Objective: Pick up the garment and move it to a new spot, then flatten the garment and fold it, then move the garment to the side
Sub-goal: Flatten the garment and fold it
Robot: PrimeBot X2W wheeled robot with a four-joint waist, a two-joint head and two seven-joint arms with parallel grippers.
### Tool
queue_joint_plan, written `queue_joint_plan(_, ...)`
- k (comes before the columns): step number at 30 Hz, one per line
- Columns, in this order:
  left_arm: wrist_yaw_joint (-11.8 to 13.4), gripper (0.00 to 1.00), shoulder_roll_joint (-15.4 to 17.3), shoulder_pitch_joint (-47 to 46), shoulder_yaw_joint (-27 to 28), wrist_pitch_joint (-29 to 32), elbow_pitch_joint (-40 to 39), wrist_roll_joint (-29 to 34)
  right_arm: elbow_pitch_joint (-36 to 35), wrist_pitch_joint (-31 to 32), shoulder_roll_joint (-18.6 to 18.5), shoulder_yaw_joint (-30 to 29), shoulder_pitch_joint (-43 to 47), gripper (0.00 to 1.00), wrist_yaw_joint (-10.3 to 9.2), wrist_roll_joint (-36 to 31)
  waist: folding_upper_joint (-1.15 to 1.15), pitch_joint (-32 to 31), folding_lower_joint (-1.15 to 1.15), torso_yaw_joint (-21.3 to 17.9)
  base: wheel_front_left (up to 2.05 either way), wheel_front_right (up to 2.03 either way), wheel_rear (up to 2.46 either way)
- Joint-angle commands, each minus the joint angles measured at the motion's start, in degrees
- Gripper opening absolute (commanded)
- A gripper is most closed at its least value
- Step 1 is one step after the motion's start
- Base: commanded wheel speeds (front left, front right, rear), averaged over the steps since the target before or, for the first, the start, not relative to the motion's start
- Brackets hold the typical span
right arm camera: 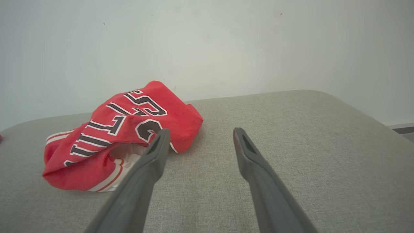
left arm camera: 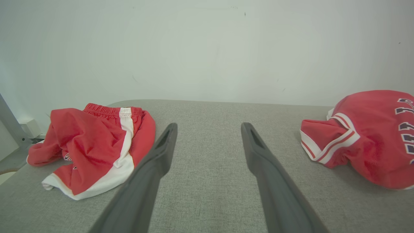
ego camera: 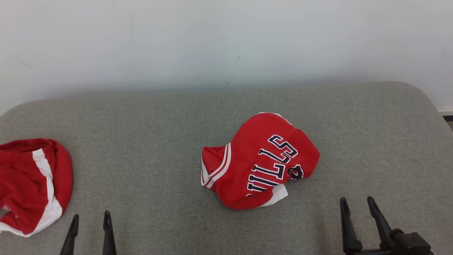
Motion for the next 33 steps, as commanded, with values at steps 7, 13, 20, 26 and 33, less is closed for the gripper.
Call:
queue_joint_plan(7, -0.6, 1.00, -0.1, -2.2, -2.1, -0.2, 0.9, -0.2, 0.3, -0.1, -0.1, 0.3, -0.1, 1.00, -0.12, 0.0, 0.00, 0.2, 0.00, -0.6, 0.00, 0.00, 0.00)
queue_joint_plan(13, -1.5, 1.00, 0.2, -7.2, -6.6, -0.2, 3.6, -0.3, 0.4, -0.1, -0.1, 1.1, -0.8, 1.00, -0.13, 0.5, 0.00, 0.9, 0.00, -2.4, 0.00, 0.00, 0.00)
queue_joint_plan(20, -1.5, 1.00, 2.5, -13.4, -15.2, -0.2, 8.5, -3.3, 0.6, -0.1, -0.1, 1.7, -1.6, 1.00, -0.13, 1.1, 0.00, 1.9, 0.00, -6.2, 0.00, 0.00, 0.00)
queue_joint_plan(26, -1.4, 1.00, 4.6, -17.0, -21.5, -0.2, 13.7, -5.8, 0.7, -0.1, -0.1, 1.9, -1.7, 1.00, -0.13, 1.6, 0.00, 3.0, 0.00, -9.1, 0.00, 0.00, 0.00)
queue_joint_plan(33, -1.4, 1.00, 6.9, -22.2, -25.0, -0.2, 20.2, -8.3, 0.6, -0.1, -0.1, 2.0, -3.3, 1.00, -0.13, 2.8, 0.00, 5.8, 0.00, -12.2, 0.00, 0.00, 0.00)
